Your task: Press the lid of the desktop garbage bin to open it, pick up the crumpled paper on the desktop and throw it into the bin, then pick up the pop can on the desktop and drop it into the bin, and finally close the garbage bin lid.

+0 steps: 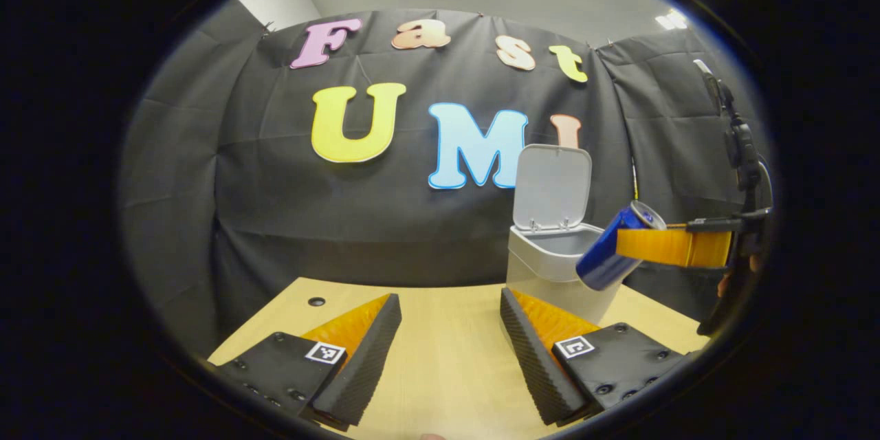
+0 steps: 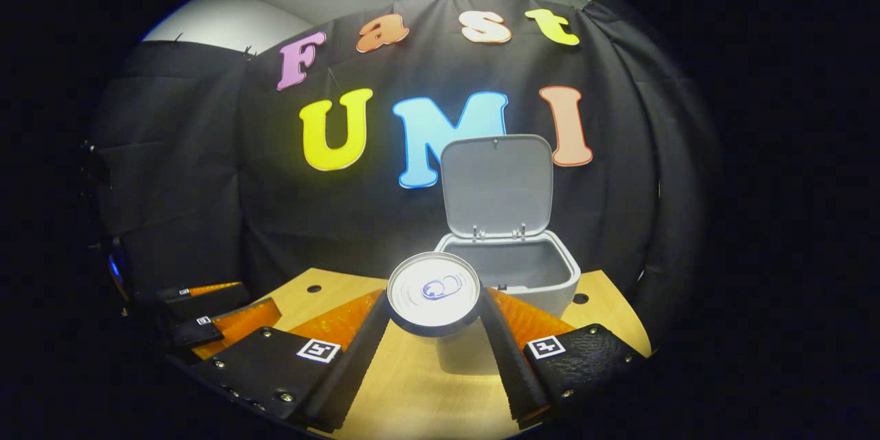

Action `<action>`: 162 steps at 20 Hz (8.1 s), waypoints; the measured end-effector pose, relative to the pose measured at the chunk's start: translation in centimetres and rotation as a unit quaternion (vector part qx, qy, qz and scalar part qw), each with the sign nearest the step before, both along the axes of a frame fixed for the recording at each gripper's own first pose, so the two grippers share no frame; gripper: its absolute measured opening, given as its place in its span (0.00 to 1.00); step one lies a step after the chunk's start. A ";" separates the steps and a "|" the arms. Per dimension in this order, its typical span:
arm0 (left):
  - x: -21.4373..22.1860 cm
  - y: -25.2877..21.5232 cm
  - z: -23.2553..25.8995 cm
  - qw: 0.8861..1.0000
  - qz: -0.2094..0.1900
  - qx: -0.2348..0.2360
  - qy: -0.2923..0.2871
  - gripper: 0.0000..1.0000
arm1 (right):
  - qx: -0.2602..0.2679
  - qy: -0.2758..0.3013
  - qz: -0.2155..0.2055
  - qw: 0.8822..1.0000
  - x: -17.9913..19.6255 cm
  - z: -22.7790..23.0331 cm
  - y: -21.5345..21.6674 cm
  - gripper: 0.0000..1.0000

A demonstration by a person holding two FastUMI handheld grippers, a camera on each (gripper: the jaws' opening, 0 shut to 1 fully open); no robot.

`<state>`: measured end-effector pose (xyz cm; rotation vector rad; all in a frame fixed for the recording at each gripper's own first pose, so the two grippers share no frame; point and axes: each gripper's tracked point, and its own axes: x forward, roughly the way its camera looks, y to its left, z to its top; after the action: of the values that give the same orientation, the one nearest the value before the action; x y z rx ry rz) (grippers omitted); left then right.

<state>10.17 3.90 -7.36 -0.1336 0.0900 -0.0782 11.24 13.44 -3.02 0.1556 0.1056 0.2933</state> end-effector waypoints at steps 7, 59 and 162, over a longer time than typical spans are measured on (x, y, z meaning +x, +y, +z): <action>0.1 0.3 0.3 1.000 0.012 0.001 -0.002 1.00 | 0.021 -0.060 -0.038 0.997 3.2 2.9 -1.6 0.83; 0.8 1.0 1.9 0.999 -0.022 0.018 -0.032 1.00 | -0.033 -0.082 -0.156 0.984 18.8 13.7 -6.1 0.87; -6.3 -3.8 4.5 0.995 0.079 0.040 -0.042 1.00 | -0.052 -0.114 -0.082 0.989 5.0 1.4 -5.6 0.98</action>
<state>3.83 0.13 -2.82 -0.0575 -0.0007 0.0771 16.28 7.85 -1.62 0.0260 -0.1185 0.1392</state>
